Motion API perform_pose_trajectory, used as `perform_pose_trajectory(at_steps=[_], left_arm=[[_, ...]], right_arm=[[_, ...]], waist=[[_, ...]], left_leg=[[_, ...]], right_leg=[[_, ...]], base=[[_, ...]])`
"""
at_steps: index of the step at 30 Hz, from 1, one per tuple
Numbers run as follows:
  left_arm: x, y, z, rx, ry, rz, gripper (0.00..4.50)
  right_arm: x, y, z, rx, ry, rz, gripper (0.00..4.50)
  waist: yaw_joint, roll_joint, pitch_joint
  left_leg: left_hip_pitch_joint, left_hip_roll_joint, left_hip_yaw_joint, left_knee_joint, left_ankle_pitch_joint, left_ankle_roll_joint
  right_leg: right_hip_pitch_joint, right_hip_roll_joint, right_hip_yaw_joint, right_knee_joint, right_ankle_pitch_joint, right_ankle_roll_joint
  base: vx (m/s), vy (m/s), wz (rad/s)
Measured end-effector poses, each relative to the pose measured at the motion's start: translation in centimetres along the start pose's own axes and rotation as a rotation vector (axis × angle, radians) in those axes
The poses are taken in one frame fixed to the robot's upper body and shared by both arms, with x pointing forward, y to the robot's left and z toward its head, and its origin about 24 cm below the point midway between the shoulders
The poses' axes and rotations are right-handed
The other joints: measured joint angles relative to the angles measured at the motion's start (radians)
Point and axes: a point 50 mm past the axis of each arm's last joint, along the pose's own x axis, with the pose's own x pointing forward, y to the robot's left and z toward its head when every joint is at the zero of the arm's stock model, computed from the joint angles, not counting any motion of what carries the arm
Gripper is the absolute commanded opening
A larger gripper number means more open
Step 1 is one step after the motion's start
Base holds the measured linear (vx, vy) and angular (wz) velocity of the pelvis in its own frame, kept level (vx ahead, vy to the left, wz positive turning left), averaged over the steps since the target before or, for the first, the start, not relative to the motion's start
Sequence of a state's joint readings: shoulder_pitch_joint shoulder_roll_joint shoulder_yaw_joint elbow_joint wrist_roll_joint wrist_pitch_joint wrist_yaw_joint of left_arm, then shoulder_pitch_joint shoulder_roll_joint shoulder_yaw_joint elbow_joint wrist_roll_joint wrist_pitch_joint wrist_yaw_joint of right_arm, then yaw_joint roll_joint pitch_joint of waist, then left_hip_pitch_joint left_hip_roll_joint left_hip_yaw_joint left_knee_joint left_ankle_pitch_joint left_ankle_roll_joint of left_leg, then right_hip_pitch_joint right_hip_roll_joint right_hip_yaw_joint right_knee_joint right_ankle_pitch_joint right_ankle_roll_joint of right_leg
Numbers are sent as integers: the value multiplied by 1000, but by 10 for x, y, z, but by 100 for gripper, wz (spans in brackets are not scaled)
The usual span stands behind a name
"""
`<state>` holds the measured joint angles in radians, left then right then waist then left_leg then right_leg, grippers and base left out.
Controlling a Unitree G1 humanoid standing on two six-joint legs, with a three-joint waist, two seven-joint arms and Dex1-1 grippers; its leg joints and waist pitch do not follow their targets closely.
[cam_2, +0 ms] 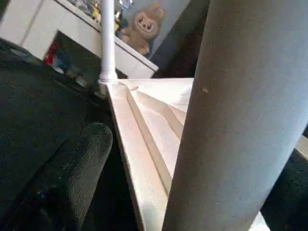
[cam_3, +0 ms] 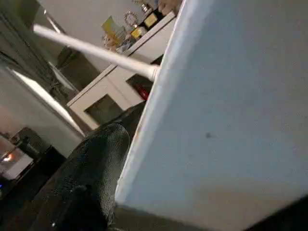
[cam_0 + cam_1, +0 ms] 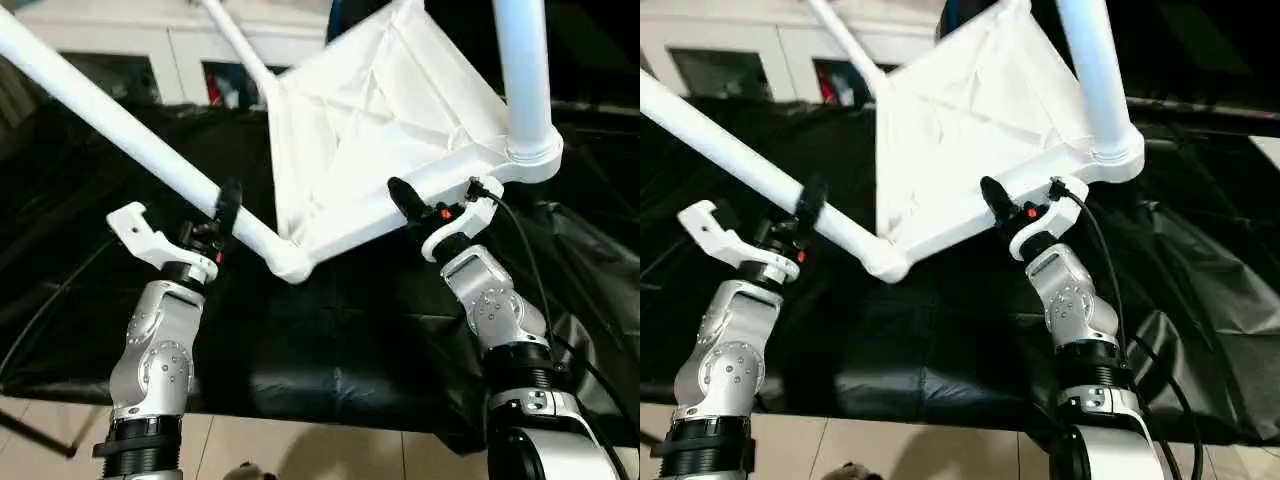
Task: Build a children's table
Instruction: Flip table
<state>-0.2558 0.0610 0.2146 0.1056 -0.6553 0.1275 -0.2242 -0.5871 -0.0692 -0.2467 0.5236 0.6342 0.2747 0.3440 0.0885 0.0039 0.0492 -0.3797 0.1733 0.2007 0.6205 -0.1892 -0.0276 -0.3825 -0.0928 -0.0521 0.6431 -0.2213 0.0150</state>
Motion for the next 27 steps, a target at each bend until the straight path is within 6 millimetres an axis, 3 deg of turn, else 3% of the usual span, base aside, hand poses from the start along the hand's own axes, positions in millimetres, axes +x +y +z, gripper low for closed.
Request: perform_pose_trajectory(at_steps=[8, 17, 23, 27], left_arm=[[-2, 8, -9, -52, 74, -98, 450], [23, 2, -8, 46, 224, -260, 450], [37, 1, -9, 73, 277, -260, 450], [25, 9, -9, -48, 335, -336, 450]], right_arm=[[-4, -4, 8, -2, -1, -7, 262], [-14, -19, 19, -18, -11, -46, 262], [-17, -23, 22, -10, -26, -72, 261], [-16, -21, 21, -3, -23, -56, 261]], waist=[[0, 8, -11], [5, 1, -12], [-1, -1, -13], [-12, -1, -17]], left_leg=[[4, -2, 2, -6, 0, 0], [11, -3, 7, -14, 0, 0], [12, -3, 7, -15, 0, 0], [12, -3, 10, -21, 0, 0]], right_leg=[[2, 1, 4, -5, 0, 1], [14, 1, 9, -13, -4, 9], [15, 1, 10, -15, -5, 9], [13, 1, 11, -17, -5, 8]], base=[[0, 0, 0], [0, 0, 0], [0, 0, 0], [0, 0, 0]])
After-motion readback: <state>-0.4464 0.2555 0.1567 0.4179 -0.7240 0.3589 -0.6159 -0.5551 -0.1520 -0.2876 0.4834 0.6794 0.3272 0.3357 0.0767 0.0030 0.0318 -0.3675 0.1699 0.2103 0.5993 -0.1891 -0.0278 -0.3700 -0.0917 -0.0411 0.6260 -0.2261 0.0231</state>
